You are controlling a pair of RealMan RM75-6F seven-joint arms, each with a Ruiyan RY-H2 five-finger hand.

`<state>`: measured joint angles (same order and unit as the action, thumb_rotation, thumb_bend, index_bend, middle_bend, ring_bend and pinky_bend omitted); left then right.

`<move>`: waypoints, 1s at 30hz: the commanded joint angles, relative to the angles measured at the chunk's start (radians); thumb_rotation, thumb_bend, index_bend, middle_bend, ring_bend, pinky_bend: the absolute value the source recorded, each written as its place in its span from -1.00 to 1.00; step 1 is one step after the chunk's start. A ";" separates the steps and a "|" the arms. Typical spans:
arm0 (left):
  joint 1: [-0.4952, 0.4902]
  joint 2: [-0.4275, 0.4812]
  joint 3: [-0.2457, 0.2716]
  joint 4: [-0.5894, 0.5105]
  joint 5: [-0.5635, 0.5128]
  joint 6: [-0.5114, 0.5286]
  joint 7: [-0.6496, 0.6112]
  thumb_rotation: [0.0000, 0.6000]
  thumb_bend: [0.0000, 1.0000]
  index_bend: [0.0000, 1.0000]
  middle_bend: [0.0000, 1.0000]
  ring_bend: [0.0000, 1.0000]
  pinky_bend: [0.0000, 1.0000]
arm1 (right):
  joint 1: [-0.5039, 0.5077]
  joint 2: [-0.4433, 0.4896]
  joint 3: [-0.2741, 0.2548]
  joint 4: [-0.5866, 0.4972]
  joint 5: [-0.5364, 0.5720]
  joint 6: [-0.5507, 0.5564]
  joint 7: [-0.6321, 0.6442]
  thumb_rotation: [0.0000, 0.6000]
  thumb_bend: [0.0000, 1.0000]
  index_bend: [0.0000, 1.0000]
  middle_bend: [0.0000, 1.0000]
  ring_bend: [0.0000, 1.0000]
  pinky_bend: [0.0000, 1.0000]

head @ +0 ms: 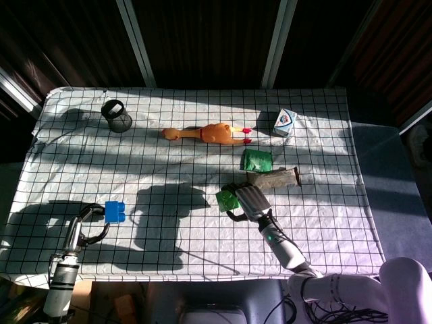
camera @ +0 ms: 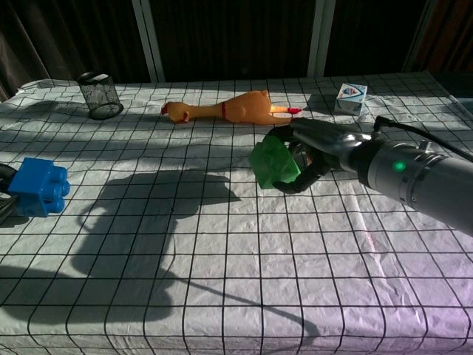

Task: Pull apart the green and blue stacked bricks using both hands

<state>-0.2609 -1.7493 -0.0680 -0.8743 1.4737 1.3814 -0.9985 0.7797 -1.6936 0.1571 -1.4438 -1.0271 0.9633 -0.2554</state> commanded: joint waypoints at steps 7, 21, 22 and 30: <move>-0.041 -0.023 0.050 0.009 0.054 -0.065 0.072 1.00 0.06 -0.11 0.02 -0.59 -0.80 | 0.036 0.060 -0.036 -0.044 0.108 -0.113 -0.144 1.00 -0.39 -0.84 -0.66 -0.96 -0.98; -0.026 0.089 0.077 -0.139 0.104 0.004 0.071 1.00 -0.35 -0.82 -0.80 -1.00 -0.91 | 0.040 0.312 -0.008 -0.280 0.127 -0.137 -0.105 1.00 -0.51 -1.00 -1.00 -1.00 -1.00; -0.020 0.111 0.078 -0.163 0.114 0.029 0.078 1.00 -0.35 -0.82 -0.81 -1.00 -0.91 | 0.029 0.338 -0.005 -0.304 0.105 -0.125 -0.088 1.00 -0.51 -1.00 -1.00 -1.00 -1.00; 0.051 0.356 0.066 -0.338 0.155 0.214 0.464 1.00 -0.29 -0.96 -0.90 -1.00 -0.91 | -0.176 0.571 -0.085 -0.504 -0.093 0.149 -0.050 1.00 -0.51 -1.00 -1.00 -1.00 -1.00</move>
<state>-0.2565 -1.5152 0.0041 -1.1307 1.6106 1.5061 -0.7670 0.7086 -1.2198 0.1220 -1.8746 -1.0117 0.9822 -0.3228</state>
